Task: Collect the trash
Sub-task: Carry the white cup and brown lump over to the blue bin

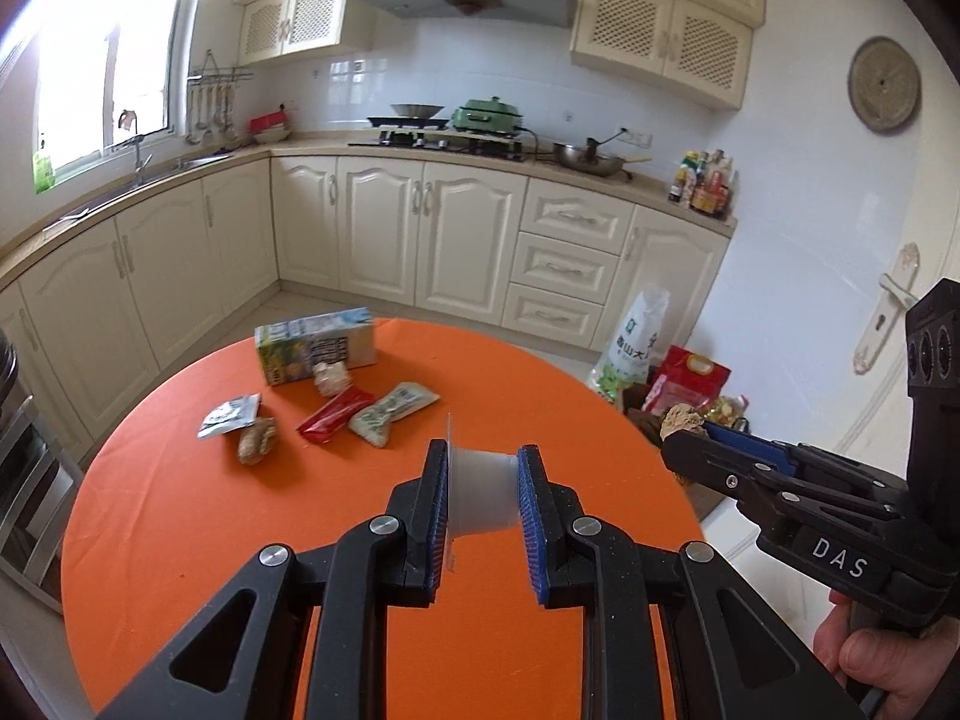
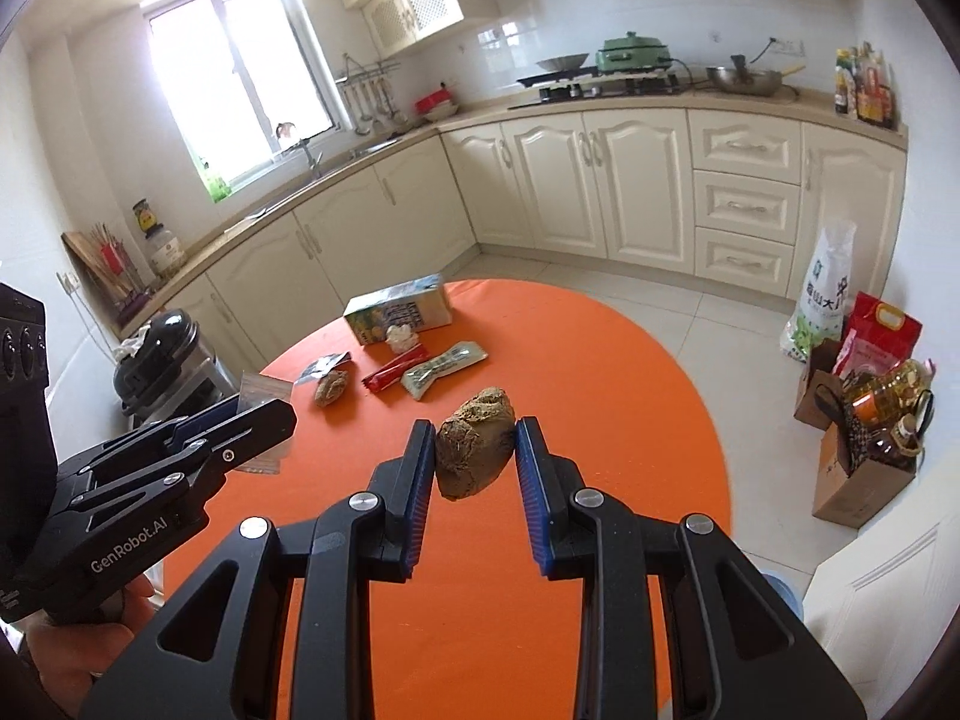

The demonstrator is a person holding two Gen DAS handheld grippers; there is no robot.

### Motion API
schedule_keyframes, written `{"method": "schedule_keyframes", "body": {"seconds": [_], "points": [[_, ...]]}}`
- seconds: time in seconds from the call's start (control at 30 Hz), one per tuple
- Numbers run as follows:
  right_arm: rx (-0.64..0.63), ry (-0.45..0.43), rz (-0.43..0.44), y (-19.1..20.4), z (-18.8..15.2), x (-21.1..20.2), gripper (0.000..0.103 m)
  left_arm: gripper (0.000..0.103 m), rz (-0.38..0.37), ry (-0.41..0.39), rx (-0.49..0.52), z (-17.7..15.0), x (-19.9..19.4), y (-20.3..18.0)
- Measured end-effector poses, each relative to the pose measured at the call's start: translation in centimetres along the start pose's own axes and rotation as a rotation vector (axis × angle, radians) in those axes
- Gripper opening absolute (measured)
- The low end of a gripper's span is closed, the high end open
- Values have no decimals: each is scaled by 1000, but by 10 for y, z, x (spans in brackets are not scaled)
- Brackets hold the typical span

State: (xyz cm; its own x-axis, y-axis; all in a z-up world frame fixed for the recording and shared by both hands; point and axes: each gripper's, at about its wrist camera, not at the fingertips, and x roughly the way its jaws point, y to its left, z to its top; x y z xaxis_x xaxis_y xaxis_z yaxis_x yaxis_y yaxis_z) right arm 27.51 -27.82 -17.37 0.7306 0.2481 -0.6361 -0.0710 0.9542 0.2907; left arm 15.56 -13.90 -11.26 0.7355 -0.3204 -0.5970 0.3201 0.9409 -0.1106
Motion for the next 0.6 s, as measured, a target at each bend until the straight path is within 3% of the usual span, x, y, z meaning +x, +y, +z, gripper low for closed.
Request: {"method": "schedule_keyframes", "body": {"seconds": [0.27, 0.47, 0.6], "points": [[105, -76, -146, -92, -8, -70, 27, 18, -157, 26, 109, 17, 34, -90], [230, -81, -269, -168, -32, -105, 27, 18, -292, 116, 195, 19, 85, -163], [341, -45, -321, -220, -59, -106, 27, 18, -352, 202, 243, 12, 126, -200]]}}
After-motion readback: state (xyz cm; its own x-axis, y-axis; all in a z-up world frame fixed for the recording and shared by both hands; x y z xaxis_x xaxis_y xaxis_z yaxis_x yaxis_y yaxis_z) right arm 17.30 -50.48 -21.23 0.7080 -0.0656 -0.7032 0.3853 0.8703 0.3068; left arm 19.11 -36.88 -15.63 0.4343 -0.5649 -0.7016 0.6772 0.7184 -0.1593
